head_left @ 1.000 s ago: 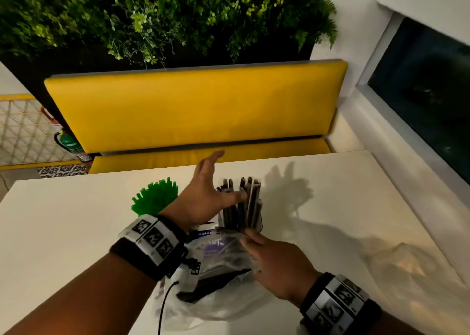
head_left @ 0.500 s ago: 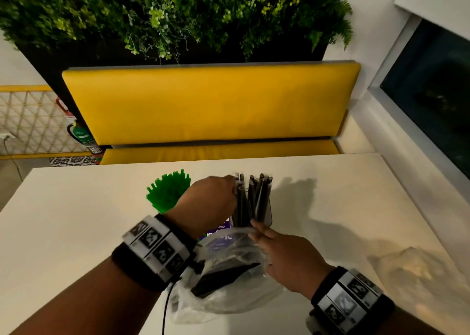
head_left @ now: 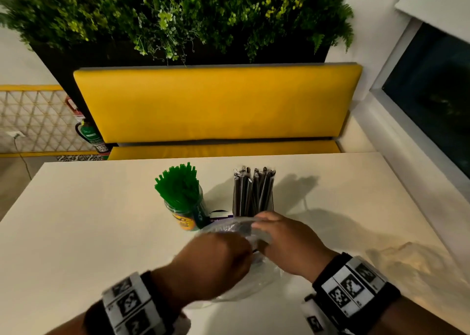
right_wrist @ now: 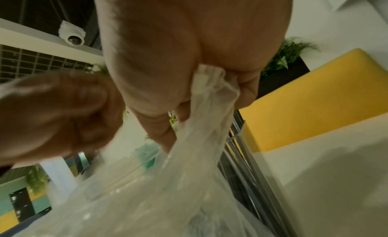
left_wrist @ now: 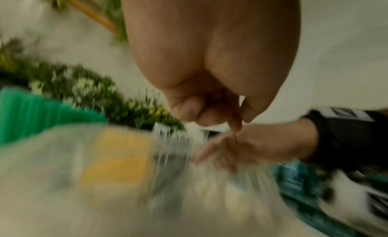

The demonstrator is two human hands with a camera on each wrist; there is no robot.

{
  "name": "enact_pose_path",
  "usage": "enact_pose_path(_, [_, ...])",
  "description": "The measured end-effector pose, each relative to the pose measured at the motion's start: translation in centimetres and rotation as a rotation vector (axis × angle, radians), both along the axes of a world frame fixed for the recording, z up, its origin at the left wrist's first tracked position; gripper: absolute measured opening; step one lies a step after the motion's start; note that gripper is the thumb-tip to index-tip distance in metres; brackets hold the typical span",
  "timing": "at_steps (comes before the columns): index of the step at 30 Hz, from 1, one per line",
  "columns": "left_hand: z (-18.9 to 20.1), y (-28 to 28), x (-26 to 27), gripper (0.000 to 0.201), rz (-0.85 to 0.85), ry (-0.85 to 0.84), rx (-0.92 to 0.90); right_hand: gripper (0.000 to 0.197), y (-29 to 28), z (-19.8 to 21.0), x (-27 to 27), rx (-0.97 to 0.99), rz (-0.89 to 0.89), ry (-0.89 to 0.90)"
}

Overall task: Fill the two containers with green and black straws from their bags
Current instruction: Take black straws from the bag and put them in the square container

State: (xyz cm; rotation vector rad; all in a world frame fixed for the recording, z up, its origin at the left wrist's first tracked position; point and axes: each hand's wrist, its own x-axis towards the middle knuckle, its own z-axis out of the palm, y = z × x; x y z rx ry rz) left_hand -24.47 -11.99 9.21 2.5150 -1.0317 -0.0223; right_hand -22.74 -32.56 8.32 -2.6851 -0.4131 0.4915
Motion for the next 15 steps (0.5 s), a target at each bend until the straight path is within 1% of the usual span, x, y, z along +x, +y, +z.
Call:
enact_pose_path(1, [-1.5, -0.1, -0.5, 0.018, 0.014, 0.088, 0.059, 0.042, 0.2, 0.1, -0.1, 0.017, 0.005, -0.027])
enact_pose_path(2, [-3.1, -0.2, -0.6, 0.02, 0.059, 0.174, 0.069, 0.04, 0.5, 0.1, -0.3, 0.037, 0.011, -0.045])
enact_pose_path(4, [-5.9, 0.0, -0.1, 0.022, 0.097, 0.319, -0.011, 0.038, 1.2, -0.1, -0.7, 0.103, 0.02, -0.036])
enact_pose_path(6, [-8.3, -0.3, 0.4, 0.029, 0.041, 0.352, -0.04, 0.04, 1.9, -0.3, -1.0, 0.188, 0.032, 0.033])
enact_pose_path(7, [-9.4, -0.7, 0.4, 0.032, 0.046, 0.359, -0.028, 0.043, 2.2, -0.3, -1.1, 0.224, 0.044, 0.068])
enact_pose_path(9, [-10.4, -1.7, 0.4, 0.028, 0.133, 0.389, -0.004, 0.049, 2.8, -0.4, -1.4, 0.31, 0.052, 0.104])
enact_pose_path(10, [-10.8, -2.3, 0.3, 0.027, 0.176, 0.401, 0.06, 0.051, 3.0, -0.3, -1.4, 0.361, 0.04, 0.104])
enact_pose_path(11, [-11.2, -2.7, 0.2, 0.029, 0.207, 0.407, 0.186, 0.052, 3.1, -0.1, -1.5, 0.416, 0.017, 0.1])
enact_pose_path(12, [-11.7, -2.8, -0.1, 0.036, 0.238, 0.409, 0.327, 0.053, 3.1, 0.0, -1.5, 0.466, -0.006, 0.092])
enact_pose_path(13, [-12.2, -2.7, -0.4, 0.046, 0.266, 0.401, 0.418, 0.053, 3.0, 0.3, -1.6, 0.501, -0.021, 0.085])
enact_pose_path(14, [-12.8, -2.4, -0.5, 0.052, 0.298, 0.4, 0.457, 0.053, 2.9, 0.5, -1.7, 0.518, -0.027, 0.079])
enact_pose_path(15, [-13.3, -2.2, -0.6, 0.053, 0.329, 0.379, 0.454, 0.053, 2.8, 0.6, -1.8, 0.517, -0.024, 0.068])
